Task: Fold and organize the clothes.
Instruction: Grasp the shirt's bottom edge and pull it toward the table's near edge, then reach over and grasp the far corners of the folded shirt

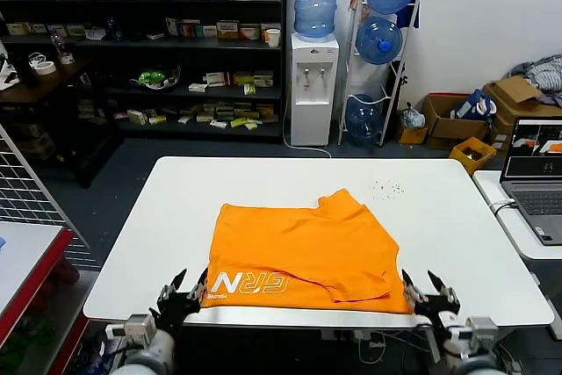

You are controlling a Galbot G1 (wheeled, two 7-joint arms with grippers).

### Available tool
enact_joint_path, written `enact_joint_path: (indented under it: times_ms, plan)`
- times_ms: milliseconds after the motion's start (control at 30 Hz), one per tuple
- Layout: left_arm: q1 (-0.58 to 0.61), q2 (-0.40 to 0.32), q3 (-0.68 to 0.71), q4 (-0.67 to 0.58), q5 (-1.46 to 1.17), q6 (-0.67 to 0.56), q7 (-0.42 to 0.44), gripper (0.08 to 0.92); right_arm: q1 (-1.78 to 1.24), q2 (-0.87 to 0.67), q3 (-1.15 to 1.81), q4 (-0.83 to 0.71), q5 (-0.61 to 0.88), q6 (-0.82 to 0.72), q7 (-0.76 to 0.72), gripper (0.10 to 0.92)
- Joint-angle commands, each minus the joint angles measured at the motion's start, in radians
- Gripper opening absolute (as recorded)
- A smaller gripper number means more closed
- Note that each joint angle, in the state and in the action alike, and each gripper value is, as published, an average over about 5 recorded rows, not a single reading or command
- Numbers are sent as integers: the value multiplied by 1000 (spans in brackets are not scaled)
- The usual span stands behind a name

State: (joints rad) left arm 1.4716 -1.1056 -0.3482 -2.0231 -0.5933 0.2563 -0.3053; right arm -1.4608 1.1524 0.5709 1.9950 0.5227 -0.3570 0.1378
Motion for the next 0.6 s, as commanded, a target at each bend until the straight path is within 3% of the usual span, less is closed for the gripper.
enact_joint_path:
  times_ms: [33, 167, 300, 600]
  plan:
    - [-434, 43, 85, 253, -210, 56, 6, 680, 595, -25, -218, -361, 106, -76, 47, 772]
    - [-645, 29, 176, 485, -283, 98, 8, 787, 805, 42, -327, -598, 115, -110, 54, 817]
    - [-762, 20, 249, 658, -292, 113, 34, 820, 909, 88, -393, -766, 97, -126, 42, 822]
    - [-855, -1, 318, 786, -286, 142, 72, 823, 951, 129, -411, -945, 70, -162, 14, 823]
